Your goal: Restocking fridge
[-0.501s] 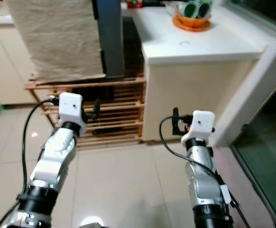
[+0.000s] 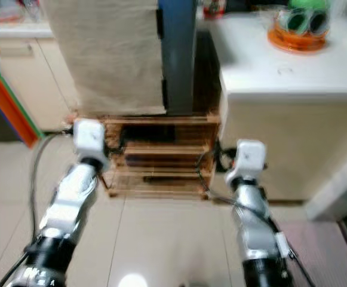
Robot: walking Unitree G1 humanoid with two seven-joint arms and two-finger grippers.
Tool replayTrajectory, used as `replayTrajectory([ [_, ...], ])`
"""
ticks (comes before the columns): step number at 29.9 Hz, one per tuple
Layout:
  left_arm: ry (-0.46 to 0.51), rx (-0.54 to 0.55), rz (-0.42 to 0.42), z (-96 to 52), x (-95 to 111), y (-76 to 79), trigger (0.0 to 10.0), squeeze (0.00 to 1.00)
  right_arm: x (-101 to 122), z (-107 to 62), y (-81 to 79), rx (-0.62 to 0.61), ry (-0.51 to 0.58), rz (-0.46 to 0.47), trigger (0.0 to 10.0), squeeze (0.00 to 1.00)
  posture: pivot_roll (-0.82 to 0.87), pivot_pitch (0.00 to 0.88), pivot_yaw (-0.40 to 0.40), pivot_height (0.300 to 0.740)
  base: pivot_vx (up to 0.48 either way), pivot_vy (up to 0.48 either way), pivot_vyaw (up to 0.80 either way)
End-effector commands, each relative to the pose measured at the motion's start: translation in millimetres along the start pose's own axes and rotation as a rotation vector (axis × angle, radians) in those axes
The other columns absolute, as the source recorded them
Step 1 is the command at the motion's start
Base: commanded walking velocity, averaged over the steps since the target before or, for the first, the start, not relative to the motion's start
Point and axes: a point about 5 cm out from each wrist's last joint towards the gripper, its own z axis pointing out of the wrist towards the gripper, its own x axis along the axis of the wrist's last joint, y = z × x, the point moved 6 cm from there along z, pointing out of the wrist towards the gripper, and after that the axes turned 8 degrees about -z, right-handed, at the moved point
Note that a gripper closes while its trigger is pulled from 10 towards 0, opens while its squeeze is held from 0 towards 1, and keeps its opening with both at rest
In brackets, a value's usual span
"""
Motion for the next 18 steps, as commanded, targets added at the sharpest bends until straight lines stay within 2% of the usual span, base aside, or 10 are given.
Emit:
replayTrajectory([
  [1, 0.002, 0.018, 0.013, 0.1, 1.2, -10.9, 10.0, 0.0, 6.1, 2.3, -11.1, 0.024, 0.023, 0.006, 10.0, 0.0, 0.02, 0.02, 0.033, 0.74, 0.48, 0.0, 0.0],
  [7, -0.02, 0.006, 0.031, 0.8, -3.8, -9.5, 10.0, 0.0, 6.3, 3.1, -14.0, 0.036, 0.025, 0.004, 10.0, 0.0, 0.02, 0.015, 0.031, 0.74, 0.48, 0.0, 0.0],
  [12, -0.022, -0.04, 0.063, 2.0, -5.6, 1.5, 10.0, 0.0, 7.7, 3.8, -12.6, 0.034, 0.03, 0.006, 10.0, 0.0, 0.01, 0.007, 0.028, 0.74, 0.0, 0.0, 0.0],
  [18, -0.028, -0.056, 0.071, 3.6, -6.2, 4.9, 10.0, 0.0, 6.9, 2.1, -10.4, 0.024, 0.031, 0.008, 10.0, 0.0, 0.01, 0.005, 0.033, 0.74, 0.0, 0.086, 0.0],
])
